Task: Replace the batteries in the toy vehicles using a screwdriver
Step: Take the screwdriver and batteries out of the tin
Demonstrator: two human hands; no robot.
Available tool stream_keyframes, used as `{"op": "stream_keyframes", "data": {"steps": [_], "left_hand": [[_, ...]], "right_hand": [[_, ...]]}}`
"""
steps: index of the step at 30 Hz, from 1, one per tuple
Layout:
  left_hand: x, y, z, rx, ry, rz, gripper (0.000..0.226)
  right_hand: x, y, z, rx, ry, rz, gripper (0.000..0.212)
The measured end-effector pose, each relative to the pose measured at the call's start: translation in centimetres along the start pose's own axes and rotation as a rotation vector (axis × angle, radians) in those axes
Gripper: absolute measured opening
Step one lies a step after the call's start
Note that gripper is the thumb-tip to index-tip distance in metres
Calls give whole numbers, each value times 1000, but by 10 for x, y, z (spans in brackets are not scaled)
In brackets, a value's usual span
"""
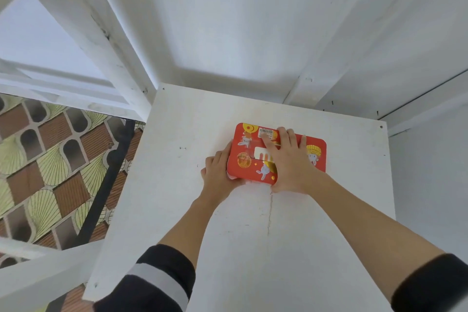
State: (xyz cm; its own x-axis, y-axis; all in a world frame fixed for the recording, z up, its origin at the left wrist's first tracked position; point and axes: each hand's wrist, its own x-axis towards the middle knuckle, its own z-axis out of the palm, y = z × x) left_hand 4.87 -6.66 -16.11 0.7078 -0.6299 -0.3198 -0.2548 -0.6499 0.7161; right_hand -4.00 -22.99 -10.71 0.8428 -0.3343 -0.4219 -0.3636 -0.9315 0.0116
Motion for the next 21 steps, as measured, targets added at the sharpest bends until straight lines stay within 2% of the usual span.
{"op": "stream_keyframes", "data": {"steps": [9,14,21], "left_hand": [[-1,-5,3,-44,25,9,115],[2,-3,3,-8,-1,-6,97],[5,-1,-7,69,-62,18,96]], "right_hand": [[7,7,-9,40,-80,-48,127],[13,19,-17,102,-157,-69,123],[13,21,-23,134,-134,-49,120]]}}
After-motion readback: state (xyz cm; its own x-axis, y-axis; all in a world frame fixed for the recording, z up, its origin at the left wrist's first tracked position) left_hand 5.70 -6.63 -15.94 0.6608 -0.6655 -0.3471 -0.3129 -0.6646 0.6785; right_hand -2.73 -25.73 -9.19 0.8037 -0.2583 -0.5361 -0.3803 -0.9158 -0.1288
